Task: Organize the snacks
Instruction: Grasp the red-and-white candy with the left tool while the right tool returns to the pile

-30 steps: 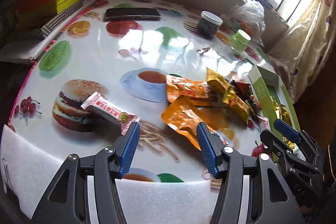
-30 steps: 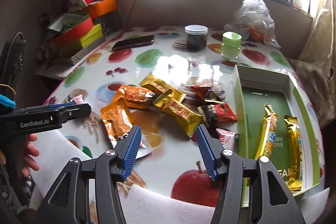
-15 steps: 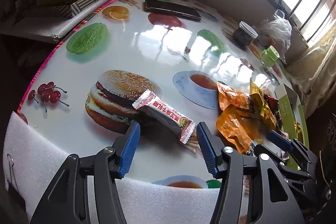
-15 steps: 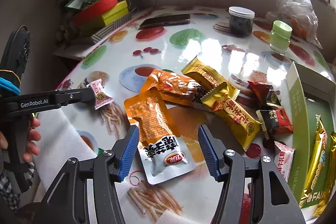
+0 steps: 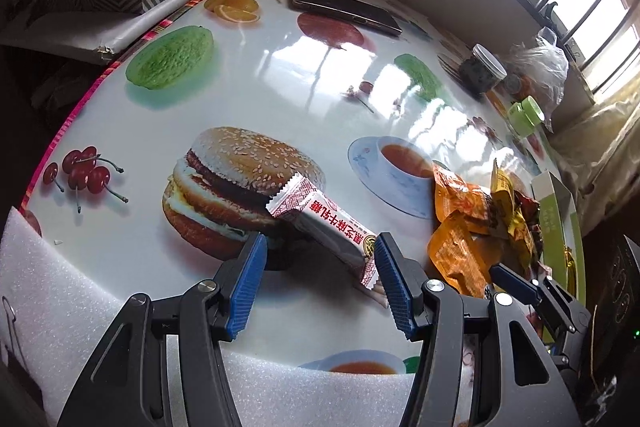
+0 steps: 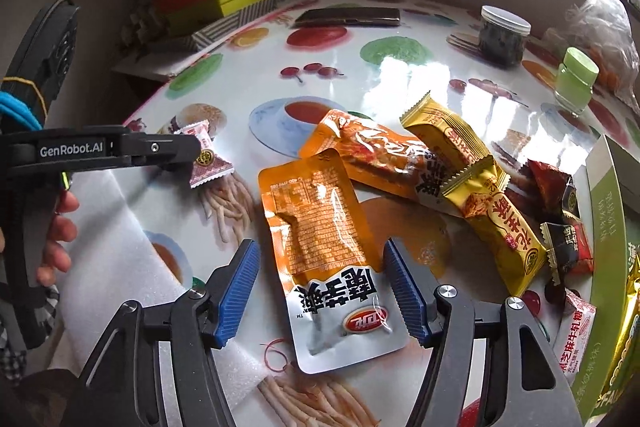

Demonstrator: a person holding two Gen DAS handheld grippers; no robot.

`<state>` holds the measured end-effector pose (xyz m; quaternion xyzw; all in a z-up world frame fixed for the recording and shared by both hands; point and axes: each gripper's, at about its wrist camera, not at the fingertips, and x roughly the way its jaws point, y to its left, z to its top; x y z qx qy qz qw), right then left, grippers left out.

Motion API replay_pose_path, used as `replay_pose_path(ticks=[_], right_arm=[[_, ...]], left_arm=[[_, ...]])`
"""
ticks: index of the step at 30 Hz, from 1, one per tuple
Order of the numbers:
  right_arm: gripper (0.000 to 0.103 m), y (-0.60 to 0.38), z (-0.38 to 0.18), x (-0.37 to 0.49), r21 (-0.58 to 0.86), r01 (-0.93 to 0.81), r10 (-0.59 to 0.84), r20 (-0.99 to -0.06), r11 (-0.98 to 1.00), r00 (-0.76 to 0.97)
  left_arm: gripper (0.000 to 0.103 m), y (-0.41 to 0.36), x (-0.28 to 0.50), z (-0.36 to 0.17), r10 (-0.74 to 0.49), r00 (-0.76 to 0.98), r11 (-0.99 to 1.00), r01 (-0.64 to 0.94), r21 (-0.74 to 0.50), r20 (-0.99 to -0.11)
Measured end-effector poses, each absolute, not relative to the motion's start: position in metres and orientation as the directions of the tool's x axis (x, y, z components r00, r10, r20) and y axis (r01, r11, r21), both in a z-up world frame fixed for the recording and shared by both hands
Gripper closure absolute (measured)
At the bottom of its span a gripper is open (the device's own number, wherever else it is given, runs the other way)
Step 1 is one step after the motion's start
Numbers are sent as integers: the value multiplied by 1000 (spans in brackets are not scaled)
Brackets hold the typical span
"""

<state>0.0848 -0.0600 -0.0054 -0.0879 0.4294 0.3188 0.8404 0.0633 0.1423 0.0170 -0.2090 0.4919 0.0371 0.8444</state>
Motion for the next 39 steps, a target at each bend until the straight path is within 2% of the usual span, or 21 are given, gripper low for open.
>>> replay_pose_path(ticks=[7, 11, 15, 23, 26, 30, 39], right_arm=[[38, -51, -9, 79, -3, -604, 365, -795, 797, 485], [39, -54, -9, 80, 3, -578, 354, -793, 816, 496], [48, -57, -8, 81, 2, -552, 340, -790, 834, 511], [51, -61, -7, 80, 14, -523, 333, -786, 852, 521], [53, -63, -6, 79, 24, -517, 338, -782, 856, 524], [57, -65, -3, 77, 24, -506, 338, -771, 862, 540], [63, -67, -1, 73, 29, -492, 339, -761, 870, 553]], left_arm=[[46, 137, 74, 15, -144, 507, 913, -264, -312, -850], [46, 136, 78, 15, -133, 507, 912, -274, -306, -852], [46, 133, 79, 14, -86, 503, 924, -282, -258, -860], [46, 125, 79, 14, -27, 501, 945, -270, -186, -865], [66, 123, 79, 14, -20, 500, 948, -265, -175, -866], [80, 120, 78, 14, -21, 500, 953, -252, -168, -866], [81, 113, 72, 15, -33, 510, 963, -214, -164, -859]])
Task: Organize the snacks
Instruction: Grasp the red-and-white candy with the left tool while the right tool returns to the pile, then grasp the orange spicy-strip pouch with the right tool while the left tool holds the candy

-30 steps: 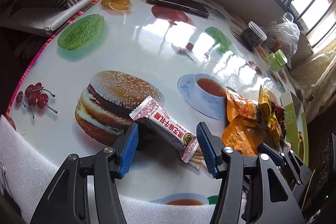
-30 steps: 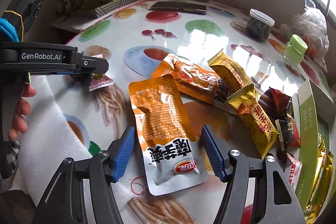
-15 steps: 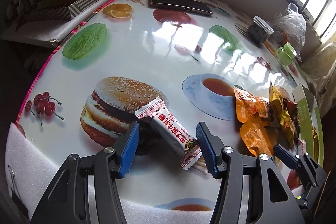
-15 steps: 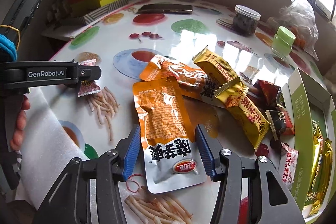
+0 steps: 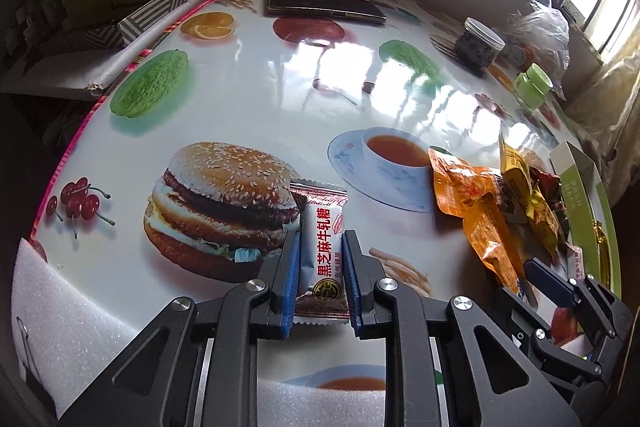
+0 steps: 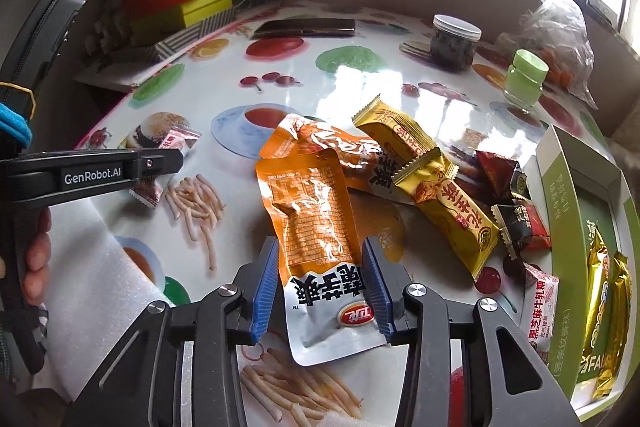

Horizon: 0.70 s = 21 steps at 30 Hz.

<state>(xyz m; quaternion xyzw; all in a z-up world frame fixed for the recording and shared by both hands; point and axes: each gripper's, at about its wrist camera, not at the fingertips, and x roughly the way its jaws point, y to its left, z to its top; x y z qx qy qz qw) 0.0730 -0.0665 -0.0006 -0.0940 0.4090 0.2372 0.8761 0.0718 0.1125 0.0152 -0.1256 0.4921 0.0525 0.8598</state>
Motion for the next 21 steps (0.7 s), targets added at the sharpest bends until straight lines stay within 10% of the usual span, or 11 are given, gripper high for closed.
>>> replay_pose_path(ticks=[7, 9, 16, 21], right_arm=[[66, -69, 2, 69, 38, -487, 345, -754, 873, 560], [92, -69, 6, 66, 46, -490, 357, -744, 870, 564], [91, -80, 2, 70, 96, -457, 364, -756, 884, 544], [67, -98, 9, 70, 118, -409, 357, -733, 905, 579]], left_arm=[[81, 103, 66, 25, -51, 533, 969, -177, -171, -845], [81, 98, 64, 28, -60, 538, 971, -163, -174, -841], [81, 90, 63, 29, -74, 536, 975, -140, -174, -841], [81, 87, 62, 26, -83, 528, 975, -134, -179, -845]])
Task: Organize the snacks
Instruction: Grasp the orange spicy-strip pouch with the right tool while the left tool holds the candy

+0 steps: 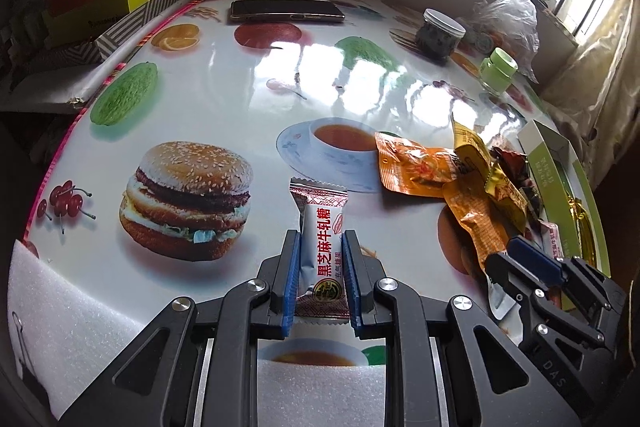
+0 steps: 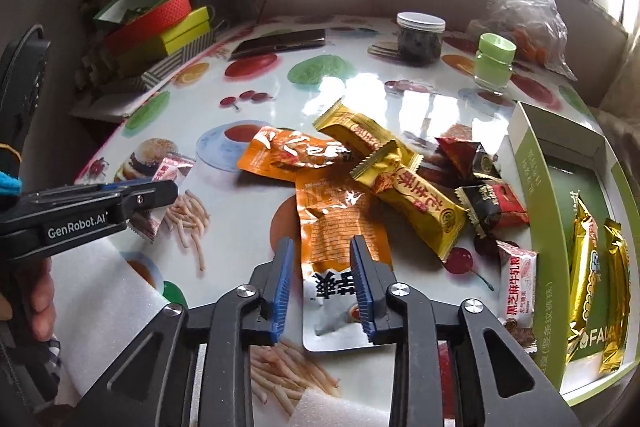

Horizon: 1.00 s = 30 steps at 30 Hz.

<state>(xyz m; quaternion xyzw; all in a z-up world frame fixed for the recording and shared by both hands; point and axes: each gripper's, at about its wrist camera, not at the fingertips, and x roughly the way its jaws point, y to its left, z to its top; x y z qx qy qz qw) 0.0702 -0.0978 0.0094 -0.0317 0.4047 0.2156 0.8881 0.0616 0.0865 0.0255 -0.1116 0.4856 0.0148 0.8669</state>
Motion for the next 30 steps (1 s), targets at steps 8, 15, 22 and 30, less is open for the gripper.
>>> replay_pose_path(ticks=[8, 15, 22, 30], right_arm=[[39, -102, -6, 81, 156, -392, 361, -769, 907, 528], [41, -81, -9, 78, 12, -409, 260, -787, 913, 559], [57, -87, -6, 79, 18, -397, 265, -773, 918, 577], [69, -88, -2, 73, 39, -399, 287, -759, 916, 584]], left_arm=[[81, 81, 62, 21, -100, 518, 974, -123, -189, -850], [81, 78, 64, 19, -107, 508, 975, -113, -189, -855], [81, 75, 64, 19, -114, 508, 977, -101, -190, -854], [81, 69, 61, 25, -122, 520, 978, -80, -191, -846]])
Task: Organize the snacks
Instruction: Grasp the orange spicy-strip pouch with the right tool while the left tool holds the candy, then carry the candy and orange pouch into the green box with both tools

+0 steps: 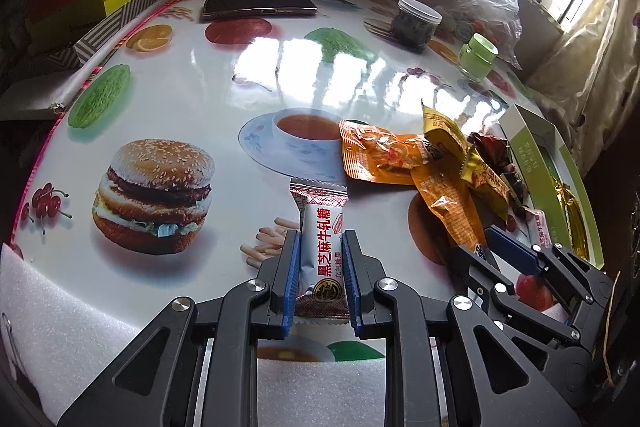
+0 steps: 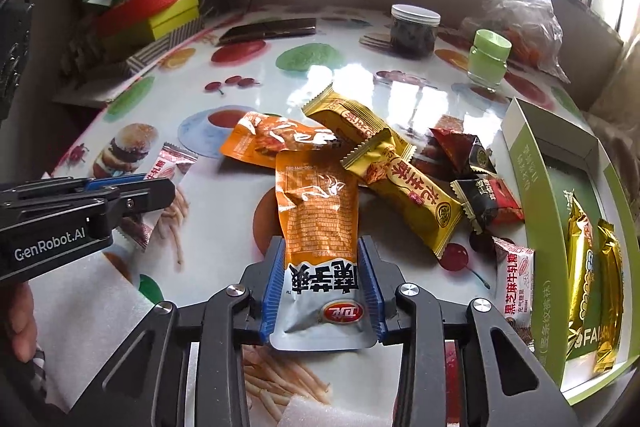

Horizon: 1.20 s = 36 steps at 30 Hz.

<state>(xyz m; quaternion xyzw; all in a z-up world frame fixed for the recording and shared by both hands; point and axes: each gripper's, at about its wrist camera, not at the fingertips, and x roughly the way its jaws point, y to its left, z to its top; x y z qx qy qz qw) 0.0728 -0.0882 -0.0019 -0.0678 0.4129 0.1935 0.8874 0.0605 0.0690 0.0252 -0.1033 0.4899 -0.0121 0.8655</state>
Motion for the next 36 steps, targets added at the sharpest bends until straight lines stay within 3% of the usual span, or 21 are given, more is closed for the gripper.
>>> replay_pose_path(ticks=[21, 36], right_arm=[[70, -110, 35, 48, 85, -389, 337, -683, 918, 648], [70, -173, 58, 40, 71, -245, 232, -647, 967, 726]], left_arm=[[81, 40, 54, 57, -136, 566, 986, -1, -166, -813], [81, -27, 67, 80, -225, 585, 974, 156, -164, -779]])
